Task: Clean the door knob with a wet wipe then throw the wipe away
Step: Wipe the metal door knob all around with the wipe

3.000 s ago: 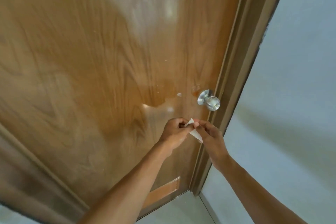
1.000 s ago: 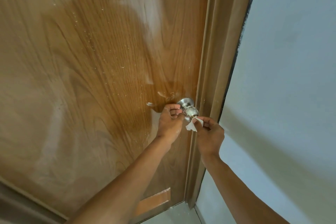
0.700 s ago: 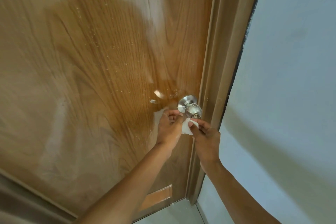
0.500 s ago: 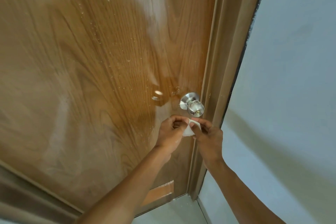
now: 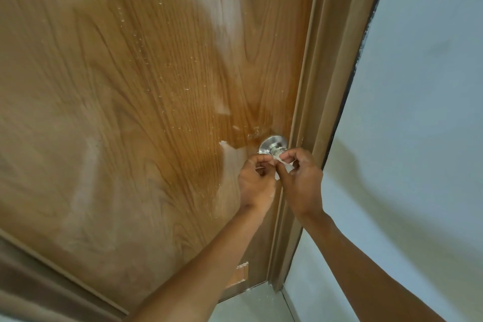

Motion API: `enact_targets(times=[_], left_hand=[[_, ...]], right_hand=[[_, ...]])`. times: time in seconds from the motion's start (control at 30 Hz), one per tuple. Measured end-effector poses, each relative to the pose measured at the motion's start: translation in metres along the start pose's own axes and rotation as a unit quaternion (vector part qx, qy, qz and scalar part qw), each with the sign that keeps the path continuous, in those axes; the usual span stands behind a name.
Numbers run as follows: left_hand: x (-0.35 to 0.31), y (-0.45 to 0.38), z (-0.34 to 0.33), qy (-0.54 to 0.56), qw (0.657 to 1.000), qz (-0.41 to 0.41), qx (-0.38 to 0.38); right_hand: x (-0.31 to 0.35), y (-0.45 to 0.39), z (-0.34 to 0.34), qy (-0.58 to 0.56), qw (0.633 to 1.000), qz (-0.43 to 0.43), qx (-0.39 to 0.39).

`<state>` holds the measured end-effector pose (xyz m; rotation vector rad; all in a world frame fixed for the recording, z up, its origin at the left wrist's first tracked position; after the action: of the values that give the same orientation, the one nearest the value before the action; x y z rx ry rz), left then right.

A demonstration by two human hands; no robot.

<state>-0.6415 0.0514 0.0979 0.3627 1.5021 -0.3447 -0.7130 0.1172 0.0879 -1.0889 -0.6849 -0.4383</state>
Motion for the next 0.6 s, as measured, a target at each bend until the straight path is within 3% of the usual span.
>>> enact_targets(times=[0.17, 0.27, 0.37, 0.6], left_hand=[[0.001, -0.001, -0.007, 0.009, 1.0, -0.008, -0.006], [-0.003, -0.006, -0.012, 0.039, 0.999, 0.03, -0.016], [-0.002, -0.007, -0.014, 0.07, 0.995, 0.057, -0.031], [0.013, 0.008, -0.02, 0.07, 0.996, 0.005, -0.051]], right_hand=[[-0.003, 0.003, 0.011, -0.045, 0.999, -0.01, -0.027], [-0.007, 0.01, 0.02, -0.06, 0.994, -0.038, -0.082], [-0.012, 0.017, 0.026, -0.05, 0.994, -0.056, -0.085], [-0.016, 0.021, 0.031, -0.05, 0.991, -0.082, -0.089]])
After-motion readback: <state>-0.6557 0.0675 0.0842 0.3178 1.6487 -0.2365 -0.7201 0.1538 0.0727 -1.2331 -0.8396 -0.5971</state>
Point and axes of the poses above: each hand's wrist, its own y-axis away from the middle knuckle, its own z-axis out of the back of the hand, x = y × z, the point moved 1 cm from there along -y, towards the middle knuckle, and after that the axes turned 8 degrees about z, right-handed, at the moved point
